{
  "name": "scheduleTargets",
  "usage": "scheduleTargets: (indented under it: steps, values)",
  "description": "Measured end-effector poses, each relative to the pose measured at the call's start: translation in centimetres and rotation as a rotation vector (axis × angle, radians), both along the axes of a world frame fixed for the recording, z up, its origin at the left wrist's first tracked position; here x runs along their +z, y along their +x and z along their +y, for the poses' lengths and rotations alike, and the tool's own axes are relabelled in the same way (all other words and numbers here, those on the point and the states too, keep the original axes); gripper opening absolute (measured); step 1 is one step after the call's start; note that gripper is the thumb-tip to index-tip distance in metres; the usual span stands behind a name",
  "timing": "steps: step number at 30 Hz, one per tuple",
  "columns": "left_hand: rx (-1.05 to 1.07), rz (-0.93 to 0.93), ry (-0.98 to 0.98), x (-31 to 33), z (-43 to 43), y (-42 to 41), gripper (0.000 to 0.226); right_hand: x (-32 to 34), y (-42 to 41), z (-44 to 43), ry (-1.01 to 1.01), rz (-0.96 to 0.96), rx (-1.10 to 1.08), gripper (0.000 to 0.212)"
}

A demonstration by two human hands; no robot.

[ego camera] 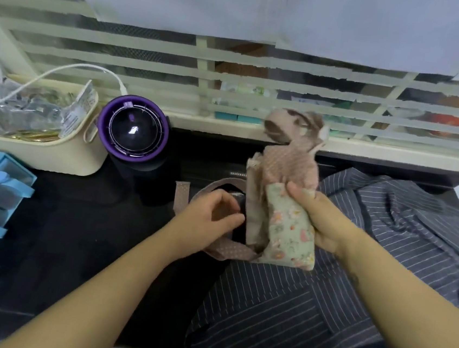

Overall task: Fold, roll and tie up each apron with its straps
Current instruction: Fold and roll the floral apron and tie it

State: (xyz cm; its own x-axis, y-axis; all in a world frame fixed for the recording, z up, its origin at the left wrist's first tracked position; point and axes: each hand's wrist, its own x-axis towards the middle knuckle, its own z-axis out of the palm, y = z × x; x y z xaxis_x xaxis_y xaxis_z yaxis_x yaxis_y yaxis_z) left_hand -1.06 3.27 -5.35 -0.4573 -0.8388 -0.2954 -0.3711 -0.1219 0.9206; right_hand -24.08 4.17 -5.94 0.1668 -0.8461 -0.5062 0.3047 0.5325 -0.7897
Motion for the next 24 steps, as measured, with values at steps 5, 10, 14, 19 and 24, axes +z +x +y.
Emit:
scheduleTargets:
  steps: [5,10,14,19,24]
  values:
    - [-0.421,-0.395,-0.339,4.3,1.3,-0.2,0.026,4.2,-2.2,0.2,-0.142,-0.012,-0.090,0.072]
    - [-0.367,-0.364,-0.508,8.9,0.2,-0.6,0.024,8.6,-3.5,-0.1,-0.261,0.127,-0.127,0.087]
    - [-0.503,-0.547,-0.479,12.0,-0.7,-1.1,0.019,12.1,-4.1,-0.1,-0.339,0.248,-0.127,0.092]
    - [-0.483,-0.385,-0.246,16.3,-1.4,-0.6,0.040,15.6,-3.7,0.5,-0.419,0.538,-0.144,0.037]
    - [-0.372,-0.318,-0.389,20.1,-1.5,-0.2,0.024,16.8,-2.0,0.7,-0.557,1.027,-0.021,0.017]
